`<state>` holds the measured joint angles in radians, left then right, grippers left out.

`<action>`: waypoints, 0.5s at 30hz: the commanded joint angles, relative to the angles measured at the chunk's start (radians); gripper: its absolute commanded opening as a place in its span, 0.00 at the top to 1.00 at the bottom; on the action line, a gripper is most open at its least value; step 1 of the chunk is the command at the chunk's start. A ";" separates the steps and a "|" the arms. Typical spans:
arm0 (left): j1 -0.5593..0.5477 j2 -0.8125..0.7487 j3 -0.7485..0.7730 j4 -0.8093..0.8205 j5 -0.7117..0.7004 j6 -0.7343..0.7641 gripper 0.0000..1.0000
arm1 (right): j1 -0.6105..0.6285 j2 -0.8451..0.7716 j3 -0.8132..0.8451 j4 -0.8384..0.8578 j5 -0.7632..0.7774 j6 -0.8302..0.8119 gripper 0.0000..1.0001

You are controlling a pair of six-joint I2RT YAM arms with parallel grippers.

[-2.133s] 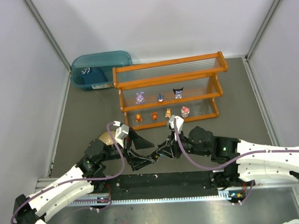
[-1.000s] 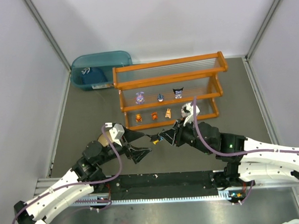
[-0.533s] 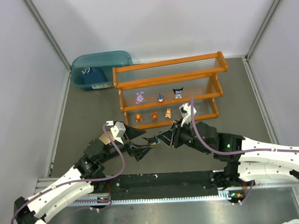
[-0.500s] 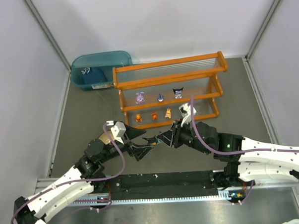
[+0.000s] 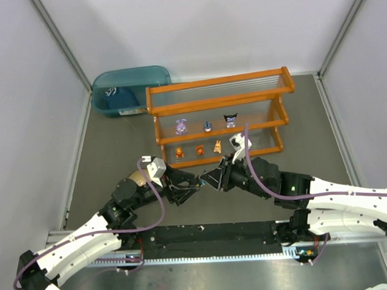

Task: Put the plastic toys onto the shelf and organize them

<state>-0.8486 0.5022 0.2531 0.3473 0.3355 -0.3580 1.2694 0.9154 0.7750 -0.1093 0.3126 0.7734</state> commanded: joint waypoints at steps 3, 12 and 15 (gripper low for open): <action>0.000 0.009 0.035 0.048 0.014 -0.010 0.60 | 0.007 0.005 0.055 0.072 -0.037 0.023 1.00; 0.002 -0.005 0.009 0.084 0.020 -0.078 1.00 | 0.007 -0.027 0.023 0.102 -0.020 0.017 0.36; 0.002 -0.022 -0.015 0.123 -0.007 -0.108 1.00 | 0.007 -0.084 -0.037 0.184 0.016 0.021 0.15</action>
<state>-0.8513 0.5053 0.2539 0.3622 0.3595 -0.4168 1.2686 0.9096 0.7723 -0.0647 0.3099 0.7910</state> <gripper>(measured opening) 0.461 0.779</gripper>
